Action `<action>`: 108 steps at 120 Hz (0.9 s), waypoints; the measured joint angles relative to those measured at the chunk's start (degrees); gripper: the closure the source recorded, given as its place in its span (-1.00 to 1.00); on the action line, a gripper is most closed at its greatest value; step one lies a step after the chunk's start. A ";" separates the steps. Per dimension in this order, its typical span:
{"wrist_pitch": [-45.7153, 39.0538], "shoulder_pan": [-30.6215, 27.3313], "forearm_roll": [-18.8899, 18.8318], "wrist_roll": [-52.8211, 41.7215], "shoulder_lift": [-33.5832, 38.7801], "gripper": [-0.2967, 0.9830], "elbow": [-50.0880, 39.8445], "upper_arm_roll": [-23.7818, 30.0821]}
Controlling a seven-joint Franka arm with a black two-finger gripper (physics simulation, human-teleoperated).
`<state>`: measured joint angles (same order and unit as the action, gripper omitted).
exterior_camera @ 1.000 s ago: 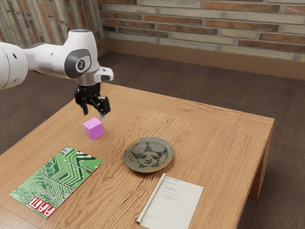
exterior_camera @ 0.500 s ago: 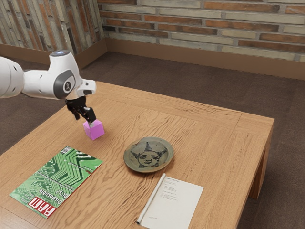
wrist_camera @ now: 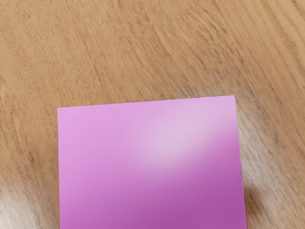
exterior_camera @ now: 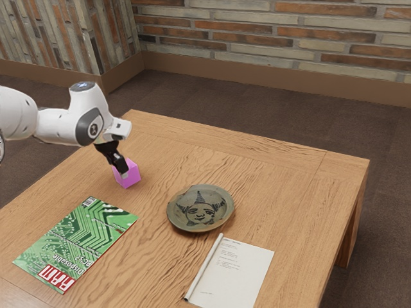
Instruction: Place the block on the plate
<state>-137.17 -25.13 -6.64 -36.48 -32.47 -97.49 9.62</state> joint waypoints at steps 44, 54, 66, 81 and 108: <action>-1.79 0.77 0.36 1.95 -1.15 -0.35 0.08 -0.56; -1.90 0.78 0.54 3.08 -1.29 -0.28 0.36 -0.57; -2.02 0.78 1.26 4.28 -1.49 -0.19 0.43 -0.57; -2.11 0.72 2.20 5.68 -1.47 -0.11 0.44 -0.59; -1.93 1.35 3.18 7.99 0.89 -0.01 0.06 -0.64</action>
<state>-139.10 -23.78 -3.46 -28.49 -31.58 -97.43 8.98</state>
